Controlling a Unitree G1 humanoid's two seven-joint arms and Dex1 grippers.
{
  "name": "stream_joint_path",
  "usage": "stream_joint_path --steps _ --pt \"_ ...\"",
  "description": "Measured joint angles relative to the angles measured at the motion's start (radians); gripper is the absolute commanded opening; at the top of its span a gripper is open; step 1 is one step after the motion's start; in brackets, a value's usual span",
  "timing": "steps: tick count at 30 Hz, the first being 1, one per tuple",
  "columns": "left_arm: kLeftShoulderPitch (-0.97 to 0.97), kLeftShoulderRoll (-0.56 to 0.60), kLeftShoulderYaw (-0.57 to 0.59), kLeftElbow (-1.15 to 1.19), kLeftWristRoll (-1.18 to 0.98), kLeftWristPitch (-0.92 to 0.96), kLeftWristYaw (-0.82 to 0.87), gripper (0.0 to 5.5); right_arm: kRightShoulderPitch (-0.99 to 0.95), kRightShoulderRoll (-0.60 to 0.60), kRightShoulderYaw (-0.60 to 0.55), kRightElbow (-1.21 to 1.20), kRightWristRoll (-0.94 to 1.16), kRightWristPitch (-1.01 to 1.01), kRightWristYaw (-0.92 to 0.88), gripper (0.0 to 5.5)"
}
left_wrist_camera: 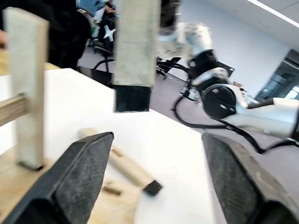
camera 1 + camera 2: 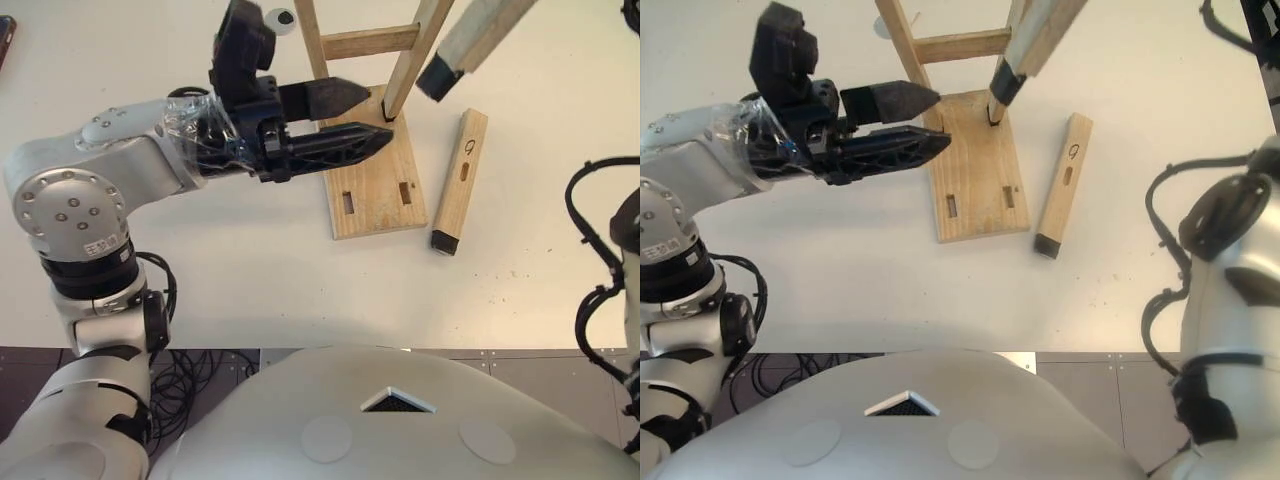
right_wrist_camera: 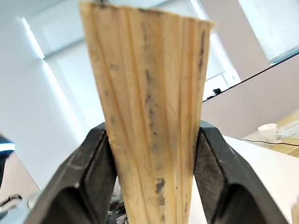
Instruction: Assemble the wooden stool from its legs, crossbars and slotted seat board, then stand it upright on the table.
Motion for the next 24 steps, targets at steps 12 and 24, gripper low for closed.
stream_joint_path --steps 12,24 --pt "-0.115 -0.030 0.033 0.474 0.241 -0.085 0.041 1.44 0.533 0.143 0.091 -0.469 -0.060 -0.373 -0.060 2.11" --pt "-0.113 -0.035 0.068 0.466 0.280 -0.065 0.007 0.00 0.557 0.059 0.254 -0.418 -0.154 -0.509 0.048 2.11"
